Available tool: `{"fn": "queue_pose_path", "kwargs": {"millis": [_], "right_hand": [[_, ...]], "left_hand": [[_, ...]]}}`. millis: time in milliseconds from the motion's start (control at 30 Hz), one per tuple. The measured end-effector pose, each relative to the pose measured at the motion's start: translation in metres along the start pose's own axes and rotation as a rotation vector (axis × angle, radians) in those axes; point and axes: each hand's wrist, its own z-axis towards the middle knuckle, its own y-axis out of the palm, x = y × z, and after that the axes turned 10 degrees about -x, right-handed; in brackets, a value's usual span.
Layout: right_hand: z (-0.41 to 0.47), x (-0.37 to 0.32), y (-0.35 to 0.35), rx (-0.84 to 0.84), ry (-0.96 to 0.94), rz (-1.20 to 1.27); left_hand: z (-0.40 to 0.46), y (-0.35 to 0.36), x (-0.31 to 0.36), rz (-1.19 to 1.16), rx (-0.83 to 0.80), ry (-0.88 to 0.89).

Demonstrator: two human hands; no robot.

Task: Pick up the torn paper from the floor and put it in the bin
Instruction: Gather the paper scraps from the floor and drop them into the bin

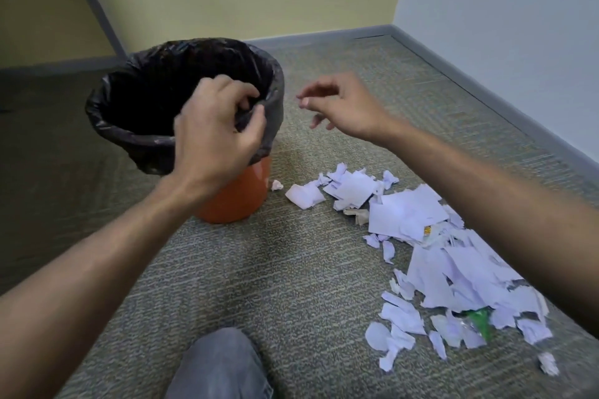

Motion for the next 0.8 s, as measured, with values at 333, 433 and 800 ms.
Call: {"fn": "queue_pose_path", "kwargs": {"millis": [333, 433, 800], "right_hand": [[-0.051, 0.15, 0.008, -0.272, 0.294, -0.519], [-0.057, 0.174, 0.018, -0.364, 0.336, -0.603], [-0.052, 0.201, 0.055, -0.623, 0.141, -1.102]], "left_hand": [[-0.067, 0.141, 0.0, 0.109, -0.568, -0.031], [-0.067, 0.171, -0.013, 0.193, -0.753, -0.102], [-0.04, 0.23, -0.016, 0.368, -1.12, -0.08]]}}
